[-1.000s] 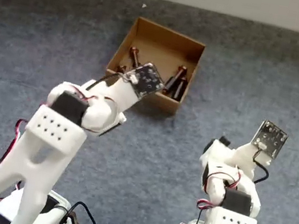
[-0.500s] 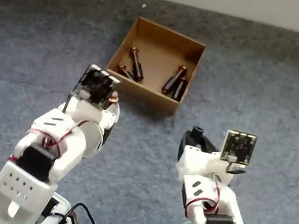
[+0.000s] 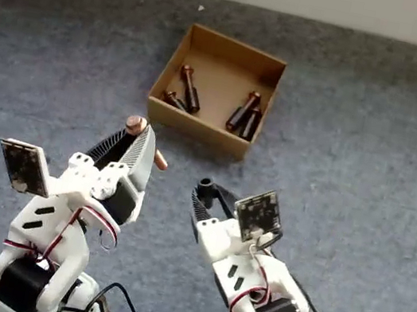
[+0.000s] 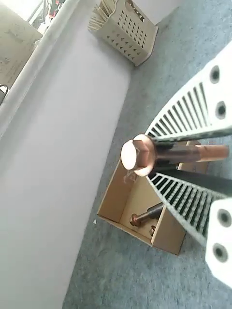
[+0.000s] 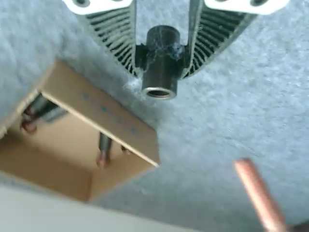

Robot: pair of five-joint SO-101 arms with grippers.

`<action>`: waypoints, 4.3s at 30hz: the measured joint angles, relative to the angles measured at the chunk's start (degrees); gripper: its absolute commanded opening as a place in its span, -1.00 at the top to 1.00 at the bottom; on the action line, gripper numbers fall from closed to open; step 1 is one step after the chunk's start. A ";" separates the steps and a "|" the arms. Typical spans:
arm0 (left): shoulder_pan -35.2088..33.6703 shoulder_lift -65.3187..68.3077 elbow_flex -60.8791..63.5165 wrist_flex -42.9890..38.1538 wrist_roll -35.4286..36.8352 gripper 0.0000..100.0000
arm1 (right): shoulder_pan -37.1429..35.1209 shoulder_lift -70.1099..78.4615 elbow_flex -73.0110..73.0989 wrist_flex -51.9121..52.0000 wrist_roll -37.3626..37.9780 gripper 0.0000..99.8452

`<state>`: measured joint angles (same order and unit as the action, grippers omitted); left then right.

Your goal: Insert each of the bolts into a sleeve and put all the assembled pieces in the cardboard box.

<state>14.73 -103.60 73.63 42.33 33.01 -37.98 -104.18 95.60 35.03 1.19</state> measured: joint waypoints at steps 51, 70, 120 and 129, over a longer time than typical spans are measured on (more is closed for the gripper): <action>8.88 -0.09 4.40 -0.79 -1.14 0.99 | -5.36 0.00 0.00 -6.86 13.63 0.99; 13.54 -0.18 4.31 16.97 -10.73 0.34 | -5.36 0.09 0.00 -6.77 13.71 0.99; -16.18 -0.18 22.42 15.38 -19.43 0.99 | 18.11 85.36 -47.21 -34.02 5.63 0.99; -16.18 -0.18 22.42 15.38 -19.43 0.99 | 18.29 103.03 -53.89 -38.77 5.63 0.83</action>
<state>-1.45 -103.78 96.04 57.71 13.58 -19.69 -1.14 41.71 -3.74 6.81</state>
